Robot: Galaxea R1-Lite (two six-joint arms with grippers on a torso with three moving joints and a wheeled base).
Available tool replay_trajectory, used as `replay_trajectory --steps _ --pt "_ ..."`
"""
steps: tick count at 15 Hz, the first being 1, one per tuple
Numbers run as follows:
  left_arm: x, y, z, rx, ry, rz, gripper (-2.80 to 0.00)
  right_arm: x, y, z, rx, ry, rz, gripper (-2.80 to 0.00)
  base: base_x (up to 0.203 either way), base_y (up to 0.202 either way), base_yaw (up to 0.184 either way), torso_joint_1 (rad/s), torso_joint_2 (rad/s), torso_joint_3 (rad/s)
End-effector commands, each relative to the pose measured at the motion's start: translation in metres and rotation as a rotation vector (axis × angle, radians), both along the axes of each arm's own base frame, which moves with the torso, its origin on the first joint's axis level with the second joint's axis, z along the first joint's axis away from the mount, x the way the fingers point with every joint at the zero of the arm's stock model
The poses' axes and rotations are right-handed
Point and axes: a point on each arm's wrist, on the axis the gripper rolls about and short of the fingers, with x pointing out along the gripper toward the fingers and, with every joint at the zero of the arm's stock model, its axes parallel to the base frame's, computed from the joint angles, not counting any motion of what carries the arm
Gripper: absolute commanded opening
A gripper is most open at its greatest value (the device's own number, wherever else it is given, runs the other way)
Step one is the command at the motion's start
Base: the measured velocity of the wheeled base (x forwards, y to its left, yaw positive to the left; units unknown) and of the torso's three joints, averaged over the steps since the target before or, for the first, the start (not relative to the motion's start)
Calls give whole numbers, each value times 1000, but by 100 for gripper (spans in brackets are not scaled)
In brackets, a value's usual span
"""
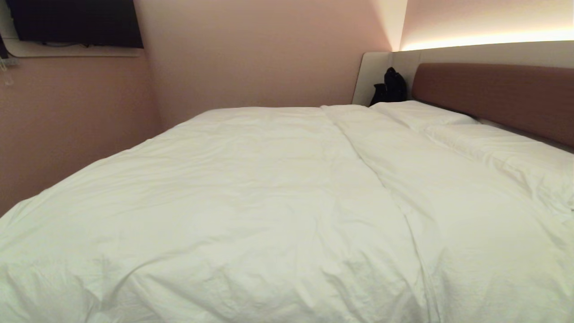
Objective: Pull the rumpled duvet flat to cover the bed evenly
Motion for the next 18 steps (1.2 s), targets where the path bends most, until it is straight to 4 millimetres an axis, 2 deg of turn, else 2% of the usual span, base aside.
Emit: replay_trajectory --steps 1,5,11,16,18 --pt "0 0 0 -1 0 0 -280 -2 33 12 206 134 -175 -280 0 0 0 0 0 0" --pt "0 0 0 -1 0 0 -280 -10 76 24 260 164 -147 -280 0 0 0 0 0 0" --pt "0 0 0 -1 0 0 -280 -14 100 22 304 224 -114 -280 0 0 0 0 0 0" --pt "0 0 0 -1 0 0 -280 -24 127 33 280 201 -20 -280 0 0 0 0 0 0" --pt "0 0 0 -1 -1 0 -280 -29 131 36 270 194 -19 -280 0 0 0 0 0 0"
